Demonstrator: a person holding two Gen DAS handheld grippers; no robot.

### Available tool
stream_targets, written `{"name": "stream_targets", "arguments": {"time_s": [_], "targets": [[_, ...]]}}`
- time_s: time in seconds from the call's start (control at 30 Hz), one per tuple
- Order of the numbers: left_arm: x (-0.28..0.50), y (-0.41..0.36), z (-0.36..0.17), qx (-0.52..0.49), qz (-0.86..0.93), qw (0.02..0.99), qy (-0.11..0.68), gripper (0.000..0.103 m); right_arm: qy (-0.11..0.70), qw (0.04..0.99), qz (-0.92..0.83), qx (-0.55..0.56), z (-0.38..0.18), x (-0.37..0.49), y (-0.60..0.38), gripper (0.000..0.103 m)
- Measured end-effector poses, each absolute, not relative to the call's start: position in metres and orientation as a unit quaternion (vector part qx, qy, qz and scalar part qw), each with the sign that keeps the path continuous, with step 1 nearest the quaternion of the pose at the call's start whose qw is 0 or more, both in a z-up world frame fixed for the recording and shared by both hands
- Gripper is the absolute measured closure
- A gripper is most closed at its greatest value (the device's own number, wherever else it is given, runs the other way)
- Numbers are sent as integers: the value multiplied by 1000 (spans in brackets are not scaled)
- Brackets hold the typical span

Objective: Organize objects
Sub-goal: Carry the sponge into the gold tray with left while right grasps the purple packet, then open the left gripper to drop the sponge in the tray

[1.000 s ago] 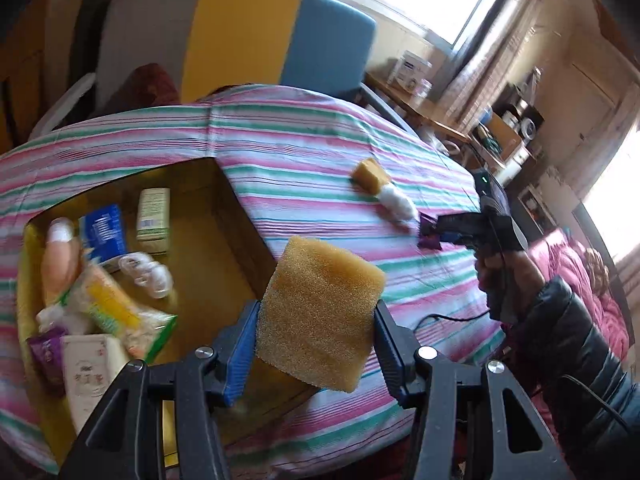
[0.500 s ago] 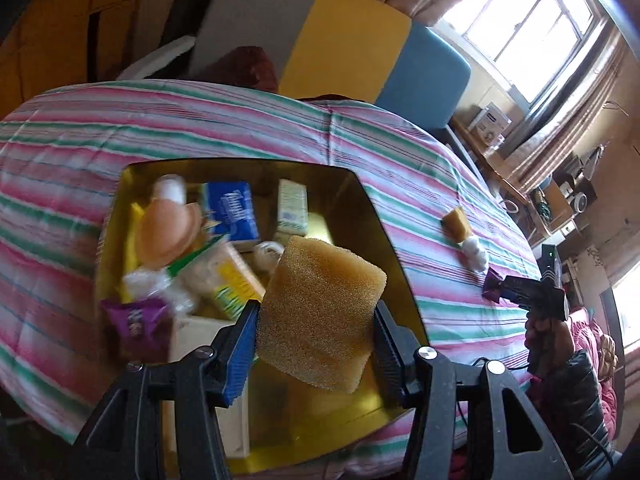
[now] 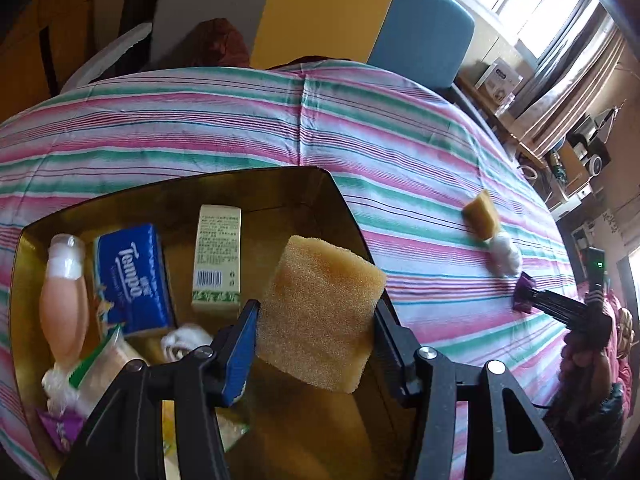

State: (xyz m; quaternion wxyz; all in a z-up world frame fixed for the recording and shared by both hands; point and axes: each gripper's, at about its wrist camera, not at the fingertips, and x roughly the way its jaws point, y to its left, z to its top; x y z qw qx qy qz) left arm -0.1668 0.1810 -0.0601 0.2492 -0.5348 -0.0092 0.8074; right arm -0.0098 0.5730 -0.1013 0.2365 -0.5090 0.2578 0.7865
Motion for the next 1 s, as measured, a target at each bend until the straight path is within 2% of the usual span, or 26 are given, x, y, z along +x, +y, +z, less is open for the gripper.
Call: {"name": "stream_targets", "arguments": {"time_s": [0.17, 0.37, 0.43, 0.57, 0.77, 1.0], "targets": [[-185, 192, -72, -539, 808, 238, 10, 47, 258, 235, 786, -510, -102, -11, 574, 71], [-188, 193, -71, -537, 810, 235, 14, 39, 252, 235, 787, -511, -101, -10, 569, 71], [-188, 190, -68, -538, 808, 241, 9, 33, 251, 235, 787, -512, -104, -15, 572, 71], [-187, 180, -57, -528, 816, 235, -2, 33, 247, 236, 788, -512, -102, -12, 571, 71], [-145, 156, -30, -493, 836, 242, 11, 33, 250, 237, 789, -509, -104, -15, 572, 71], [-85, 117, -29, -499, 829, 252, 3, 34, 256, 245, 798, -488, -97, -13, 577, 72]]}}
